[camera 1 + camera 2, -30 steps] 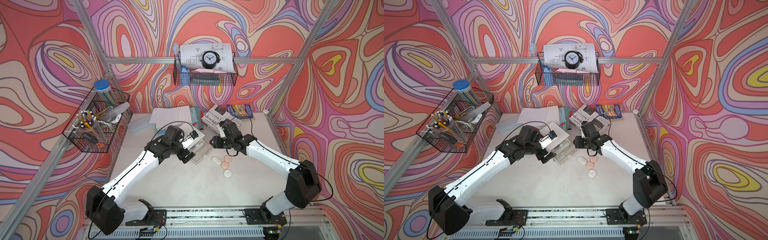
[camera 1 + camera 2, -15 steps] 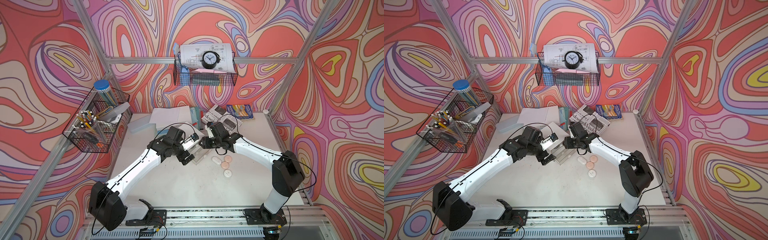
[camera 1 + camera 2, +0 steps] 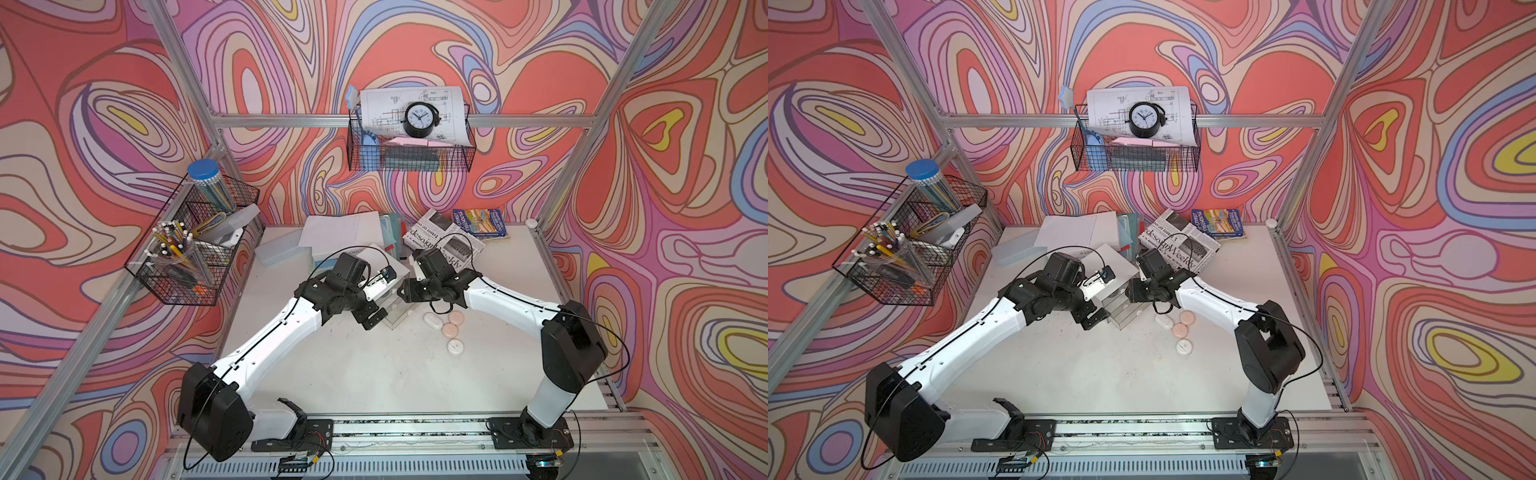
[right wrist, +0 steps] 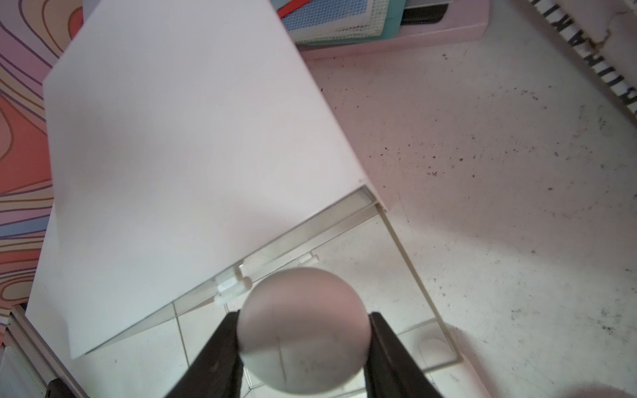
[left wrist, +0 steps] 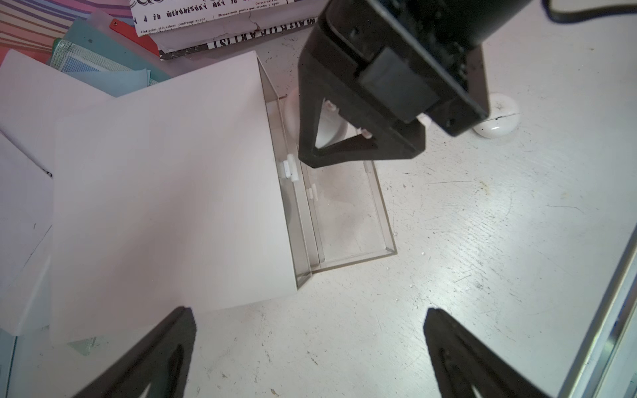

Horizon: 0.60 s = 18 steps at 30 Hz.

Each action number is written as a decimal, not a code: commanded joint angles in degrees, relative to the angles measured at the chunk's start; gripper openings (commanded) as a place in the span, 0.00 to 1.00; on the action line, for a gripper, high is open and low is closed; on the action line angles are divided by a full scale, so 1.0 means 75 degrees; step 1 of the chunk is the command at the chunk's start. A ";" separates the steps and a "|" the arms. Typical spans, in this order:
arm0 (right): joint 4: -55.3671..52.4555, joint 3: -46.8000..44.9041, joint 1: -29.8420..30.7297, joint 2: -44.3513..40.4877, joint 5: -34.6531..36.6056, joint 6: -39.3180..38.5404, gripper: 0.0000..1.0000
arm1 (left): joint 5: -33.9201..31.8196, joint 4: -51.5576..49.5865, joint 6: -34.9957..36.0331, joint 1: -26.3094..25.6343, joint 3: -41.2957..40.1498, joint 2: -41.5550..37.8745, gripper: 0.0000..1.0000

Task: Put the bluetooth earphones in the drawer according to color
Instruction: Place the bluetooth earphone in the drawer.

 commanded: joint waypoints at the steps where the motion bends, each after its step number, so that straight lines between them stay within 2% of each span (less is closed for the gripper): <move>1: 0.0220 -0.0151 0.0032 -0.0142 0.0085 0.0126 0.00 | -0.0061 -0.0044 -0.0025 0.0026 0.0165 -0.0068 0.98; 5: 0.0263 -0.0144 0.0021 -0.0078 0.0152 0.0172 0.00 | -0.0088 -0.0084 -0.0034 0.0029 0.0186 -0.0034 0.98; 6: 0.0280 -0.0146 0.0031 -0.0061 0.0138 0.0172 0.03 | -0.0134 -0.0092 -0.0028 0.0029 0.0187 -0.0033 0.98; 9: 0.0366 -0.0181 0.0028 -0.0048 0.0142 0.0227 0.18 | -0.0289 -0.0079 -0.0016 0.0023 0.0175 -0.0035 0.99; 11: 0.0378 -0.0180 0.0024 -0.0030 0.0136 0.0237 0.23 | -0.0262 -0.0080 -0.0018 0.0029 0.0174 -0.0033 0.98; 14: 0.0368 -0.0192 0.0021 -0.0013 0.0154 0.0274 0.41 | -0.0235 -0.0087 -0.0016 0.0029 0.0186 -0.0033 0.99; 18: 0.0380 -0.0249 0.0020 -0.0025 0.0207 0.0292 0.52 | -0.0283 -0.0091 -0.0030 0.0029 0.0190 -0.0044 0.98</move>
